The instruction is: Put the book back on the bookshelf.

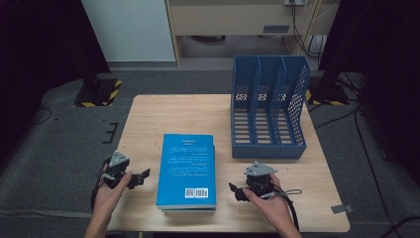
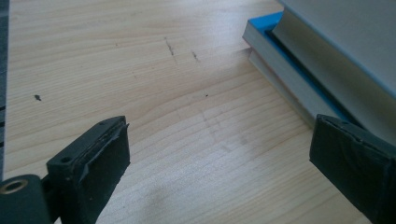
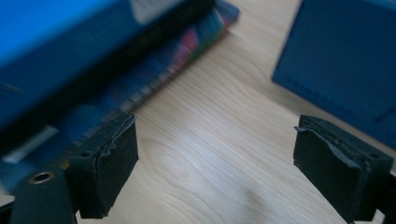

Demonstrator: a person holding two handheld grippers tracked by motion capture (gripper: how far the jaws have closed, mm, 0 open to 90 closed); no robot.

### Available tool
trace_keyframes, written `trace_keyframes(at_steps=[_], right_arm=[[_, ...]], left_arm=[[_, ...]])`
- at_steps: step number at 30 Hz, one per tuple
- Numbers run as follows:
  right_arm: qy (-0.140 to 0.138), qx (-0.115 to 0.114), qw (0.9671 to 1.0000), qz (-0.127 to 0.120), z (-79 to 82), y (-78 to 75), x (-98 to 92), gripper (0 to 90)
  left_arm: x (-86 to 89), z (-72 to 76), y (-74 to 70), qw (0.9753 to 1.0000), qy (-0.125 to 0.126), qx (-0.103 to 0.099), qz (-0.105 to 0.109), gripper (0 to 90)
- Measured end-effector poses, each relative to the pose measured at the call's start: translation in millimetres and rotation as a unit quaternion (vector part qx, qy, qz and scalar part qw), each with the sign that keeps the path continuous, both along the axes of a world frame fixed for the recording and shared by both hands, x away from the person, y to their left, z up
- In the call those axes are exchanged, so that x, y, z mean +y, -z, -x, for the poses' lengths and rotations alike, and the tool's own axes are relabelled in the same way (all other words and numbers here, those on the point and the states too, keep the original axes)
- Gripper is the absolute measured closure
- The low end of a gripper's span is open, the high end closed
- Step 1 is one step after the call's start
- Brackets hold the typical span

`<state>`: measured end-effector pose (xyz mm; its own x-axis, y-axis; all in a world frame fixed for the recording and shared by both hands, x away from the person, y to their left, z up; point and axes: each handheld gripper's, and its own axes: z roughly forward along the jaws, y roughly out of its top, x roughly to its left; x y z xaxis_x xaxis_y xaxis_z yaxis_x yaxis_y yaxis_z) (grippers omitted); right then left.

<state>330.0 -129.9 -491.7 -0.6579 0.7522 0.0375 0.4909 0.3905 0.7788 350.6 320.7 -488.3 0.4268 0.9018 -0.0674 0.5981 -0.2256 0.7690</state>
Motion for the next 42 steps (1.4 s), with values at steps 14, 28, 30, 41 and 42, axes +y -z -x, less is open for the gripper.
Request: trace_keyframes(at_steps=[14,28,30,41,42], right_arm=[[-0.082,-0.005,0.9961,-0.032,-9.2,-56.9,59.9,8.5],[-0.098,0.045,0.9929,-0.05,-38.5,-35.1,85.8,4.2],[-0.099,0.05,0.9923,-0.054,-39.9,-33.7,85.7,3.7],[-0.095,0.099,0.9858,-0.097,-50.6,-23.3,82.7,0.1],[-0.095,0.101,0.9853,-0.1,-51.2,-22.9,82.5,0.1]], left_arm=[[-34.5,7.7,-53.1,0.9976,0.066,-0.02,-0.006,3.4],[-73.7,4.6,-38.1,0.991,0.13,0.015,0.029,2.0],[-73.8,3.9,-37.1,0.9904,0.132,0.02,0.035,2.0],[-72.8,-6.4,-22.2,0.9767,0.165,0.078,0.113,0.0],[-72.4,-7.0,-21.6,0.976,0.166,0.08,0.116,0.0]])
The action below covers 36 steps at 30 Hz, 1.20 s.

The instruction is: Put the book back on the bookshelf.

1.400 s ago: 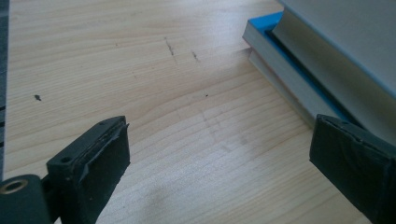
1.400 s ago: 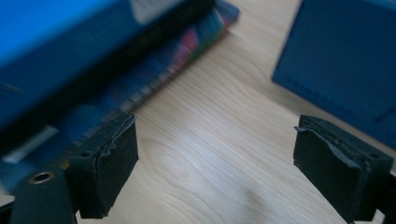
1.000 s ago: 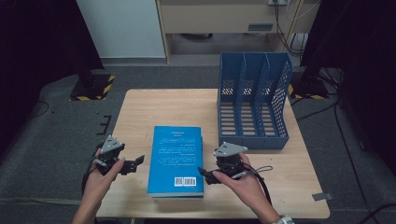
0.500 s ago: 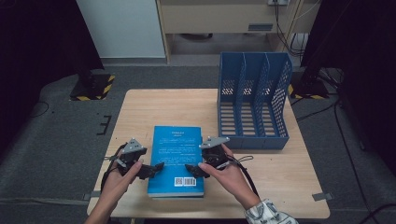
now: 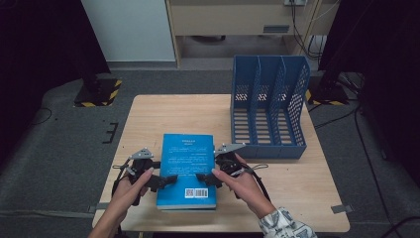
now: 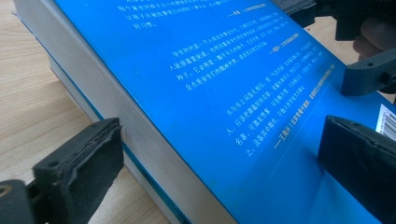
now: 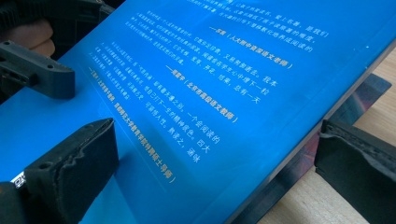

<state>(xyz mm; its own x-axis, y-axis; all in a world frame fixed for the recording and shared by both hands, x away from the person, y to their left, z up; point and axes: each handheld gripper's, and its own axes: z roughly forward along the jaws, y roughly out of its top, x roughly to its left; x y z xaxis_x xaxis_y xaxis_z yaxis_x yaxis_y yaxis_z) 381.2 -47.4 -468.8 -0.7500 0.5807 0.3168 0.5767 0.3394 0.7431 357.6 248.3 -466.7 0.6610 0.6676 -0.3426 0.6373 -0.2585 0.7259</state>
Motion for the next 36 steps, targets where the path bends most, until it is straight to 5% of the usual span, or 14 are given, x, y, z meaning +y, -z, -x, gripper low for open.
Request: trace_keyframes(at_steps=[36], right_arm=[[0.001,0.087,0.9945,-0.059,-22.0,15.8,-3.4,0.2]], left_arm=[[10.7,-20.3,8.6,0.9981,0.018,0.046,0.037,0.0]])
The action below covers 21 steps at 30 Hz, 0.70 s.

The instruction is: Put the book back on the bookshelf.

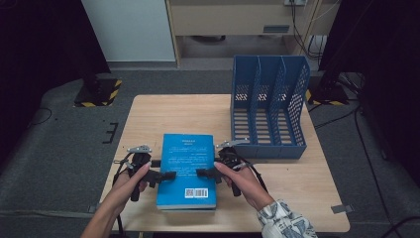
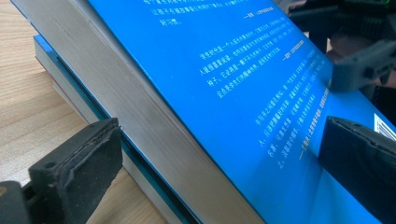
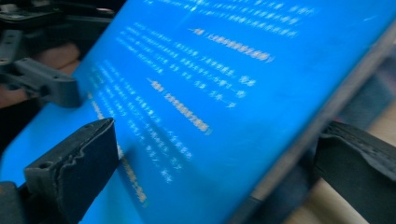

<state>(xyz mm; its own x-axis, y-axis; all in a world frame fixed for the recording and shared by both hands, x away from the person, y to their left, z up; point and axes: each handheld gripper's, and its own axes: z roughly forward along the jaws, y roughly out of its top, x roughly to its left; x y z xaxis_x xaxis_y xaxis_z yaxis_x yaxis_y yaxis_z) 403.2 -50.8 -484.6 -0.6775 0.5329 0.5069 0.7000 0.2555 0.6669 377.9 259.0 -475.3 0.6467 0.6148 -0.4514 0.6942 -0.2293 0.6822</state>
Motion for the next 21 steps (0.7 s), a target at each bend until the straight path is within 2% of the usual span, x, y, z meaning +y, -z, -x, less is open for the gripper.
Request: trace_keyframes(at_steps=[2,5,17,21], right_arm=[[0.001,0.015,0.9999,-0.007,-0.8,2.0,3.6,0.0],[0.001,0.021,0.9997,-0.014,-2.5,4.0,5.7,0.0],[0.001,0.021,0.9997,-0.014,-2.5,3.8,5.6,0.0],[0.0,0.019,0.9997,-0.013,-2.8,3.6,5.7,0.0]], left_arm=[[0.3,-0.1,0.2,1.0,0.001,0.0,0.001,0.0],[1.2,-0.3,1.0,1.0,0.003,-0.001,0.004,0.0],[4.4,-1.2,3.5,0.9998,0.01,0.002,0.015,0.0],[4.3,-0.8,3.1,0.9998,0.01,-0.003,0.014,0.0]])
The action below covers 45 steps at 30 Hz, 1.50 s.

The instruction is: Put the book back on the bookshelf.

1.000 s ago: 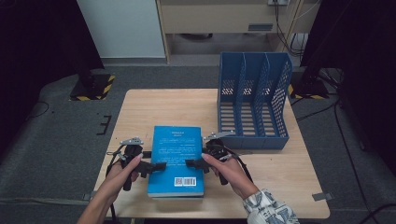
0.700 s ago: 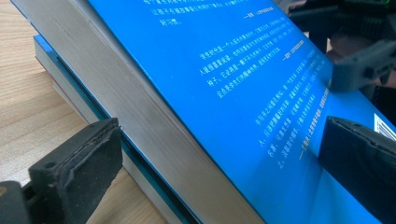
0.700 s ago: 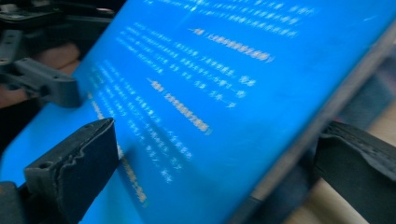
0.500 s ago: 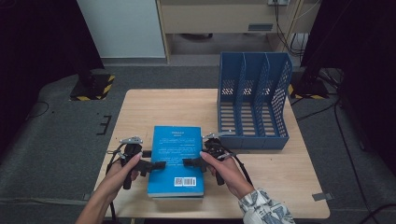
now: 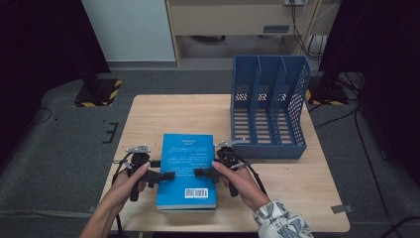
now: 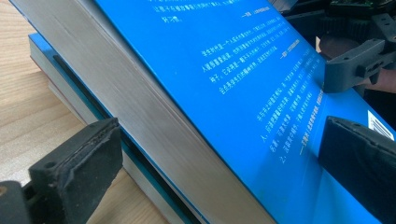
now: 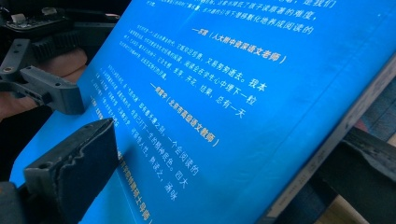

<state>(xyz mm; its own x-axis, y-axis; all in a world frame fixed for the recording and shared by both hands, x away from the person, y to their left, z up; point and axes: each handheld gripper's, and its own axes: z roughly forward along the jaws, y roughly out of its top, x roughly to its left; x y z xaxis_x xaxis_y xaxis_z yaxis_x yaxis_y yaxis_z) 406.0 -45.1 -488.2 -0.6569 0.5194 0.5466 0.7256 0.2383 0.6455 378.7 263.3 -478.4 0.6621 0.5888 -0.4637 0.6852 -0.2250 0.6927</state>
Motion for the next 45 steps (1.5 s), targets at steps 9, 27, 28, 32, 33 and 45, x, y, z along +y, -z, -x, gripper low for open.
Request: trace_keyframes(at_steps=[9,27,28,32,33,45], right_arm=[[0.0,-0.001,1.0,0.002,0.5,-0.8,0.3,0.1],[-0.005,-0.028,0.9993,0.024,3.9,-12.3,2.1,2.5],[-0.006,-0.03,0.9993,0.023,3.9,-13.3,1.8,3.2],[-0.007,-0.031,0.9993,0.018,4.4,-17.0,3.6,4.6],[-0.008,-0.031,0.9993,0.019,4.8,-18.3,4.4,4.8],[-0.003,-0.022,0.9994,0.028,2.0,-34.0,4.3,14.5]], left_arm=[[-1.7,-0.8,-1.5,1.0,0.0,-0.004,-0.007,0.0],[-3.6,4.4,-13.1,0.999,-0.037,-0.007,-0.026,8.1],[-3.0,5.2,-14.7,0.9988,-0.039,-0.01,-0.026,10.0],[0.0,8.1,-23.1,0.9983,-0.05,-0.02,-0.024,20.2],[0.2,8.4,-24.2,0.9982,-0.051,-0.02,-0.023,21.8],[7.3,14.3,-37.0,0.9973,-0.066,-0.028,-0.017,34.2]])
